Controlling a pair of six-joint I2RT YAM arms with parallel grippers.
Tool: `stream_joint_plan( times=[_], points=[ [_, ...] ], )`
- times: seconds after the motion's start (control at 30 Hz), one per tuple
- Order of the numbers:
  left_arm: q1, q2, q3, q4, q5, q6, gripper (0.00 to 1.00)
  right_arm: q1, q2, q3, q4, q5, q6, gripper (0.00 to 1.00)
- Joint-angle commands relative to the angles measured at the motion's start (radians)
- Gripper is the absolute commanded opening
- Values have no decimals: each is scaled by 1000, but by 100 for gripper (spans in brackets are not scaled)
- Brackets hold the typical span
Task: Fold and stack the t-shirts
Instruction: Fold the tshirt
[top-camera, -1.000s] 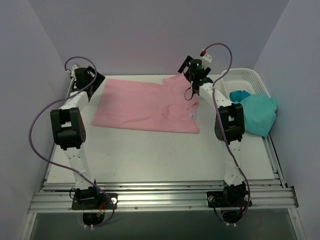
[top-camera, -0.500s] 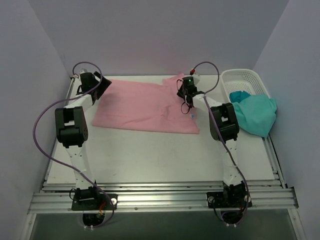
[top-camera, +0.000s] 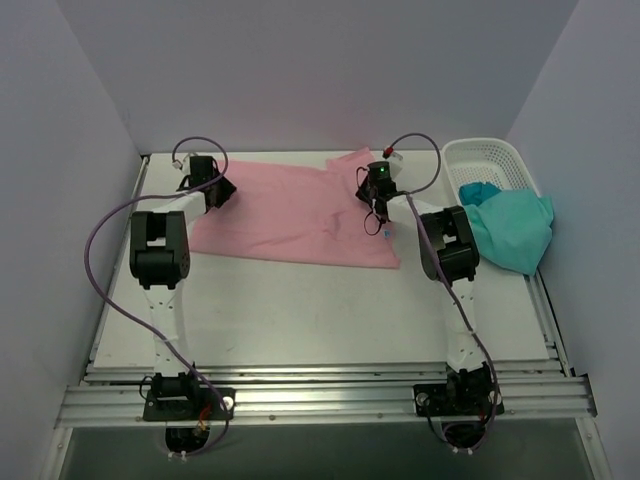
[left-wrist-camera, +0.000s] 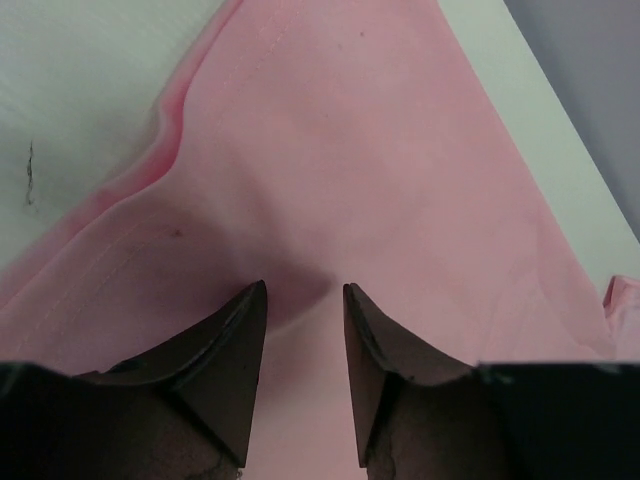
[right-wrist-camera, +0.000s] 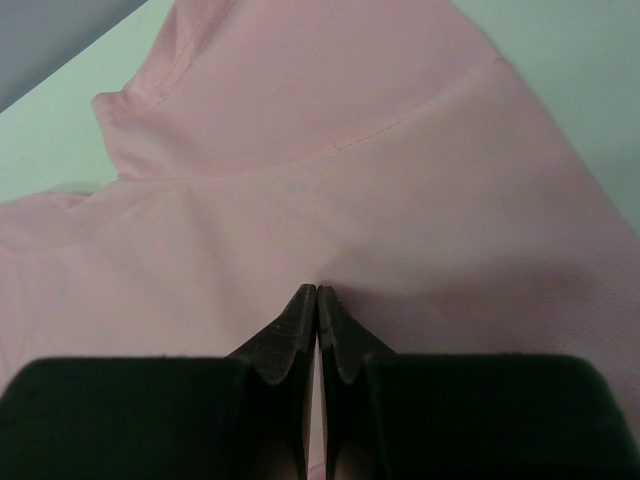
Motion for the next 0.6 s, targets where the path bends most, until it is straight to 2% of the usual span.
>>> stream_joint_plan(
  times=[0.0,0.2,0.33,0.47,0.57],
  points=[
    [-19,-88,-85,-53,-70,-7,44,-13,-72,-104,-20,22,10,0],
    [-65,-229,-279,-49,-153,-9,39,-16,-186,-377,48,45,49,0],
    [-137,-343,-413,-70,-248,-18,37,-13,-322,-570,92,65,75,0],
    [-193,-479,-578,-63,-307,-53,37,15,-456,-714,42,130,110,0],
    [-236,-594,-698,-63,-330,-81,37,82,-580,-796,-24,212,147,0]
  ],
)
